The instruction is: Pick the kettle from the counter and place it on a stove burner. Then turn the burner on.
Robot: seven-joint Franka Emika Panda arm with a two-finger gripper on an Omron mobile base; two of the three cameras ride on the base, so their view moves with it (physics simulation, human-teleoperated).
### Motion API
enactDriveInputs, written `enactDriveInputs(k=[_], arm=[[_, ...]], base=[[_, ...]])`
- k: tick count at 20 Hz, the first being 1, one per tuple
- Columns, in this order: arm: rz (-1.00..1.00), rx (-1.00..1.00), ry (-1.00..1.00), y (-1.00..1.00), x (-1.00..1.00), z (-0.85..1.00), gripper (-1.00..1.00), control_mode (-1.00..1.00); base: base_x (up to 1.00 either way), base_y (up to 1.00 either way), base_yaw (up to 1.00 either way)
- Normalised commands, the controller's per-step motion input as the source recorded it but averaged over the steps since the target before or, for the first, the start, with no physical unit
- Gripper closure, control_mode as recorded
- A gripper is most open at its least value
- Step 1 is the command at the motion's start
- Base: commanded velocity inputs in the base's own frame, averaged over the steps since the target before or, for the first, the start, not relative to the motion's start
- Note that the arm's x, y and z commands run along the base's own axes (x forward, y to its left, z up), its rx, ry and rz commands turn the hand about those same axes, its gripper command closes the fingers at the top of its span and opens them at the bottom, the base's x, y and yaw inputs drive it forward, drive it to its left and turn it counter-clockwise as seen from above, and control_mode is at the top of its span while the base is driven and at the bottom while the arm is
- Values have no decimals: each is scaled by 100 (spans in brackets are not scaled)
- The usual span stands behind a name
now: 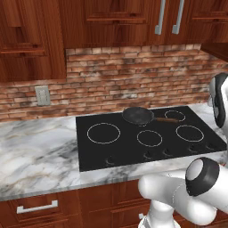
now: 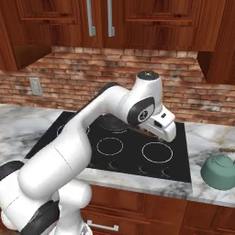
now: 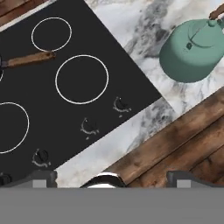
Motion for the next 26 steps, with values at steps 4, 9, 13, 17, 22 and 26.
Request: enactDriveInputs(k=[4, 9, 13, 17, 22, 26], arm=[[-25, 6, 0, -96, -9, 0, -100, -100], [-24, 4, 0, -98, -4, 0, -100, -100], [-25, 2, 0, -89, 0, -3, -100, -100], [-27, 0, 0, -67, 0, -8, -100, -100], [-3, 0, 0, -8, 0, 0, -100, -100], [0, 0, 0, 0, 2, -9, -100, -100]], base=[[0, 0, 0], [0, 0, 0], [0, 0, 0], [0, 0, 0], [0, 0, 0], [0, 0, 0]])
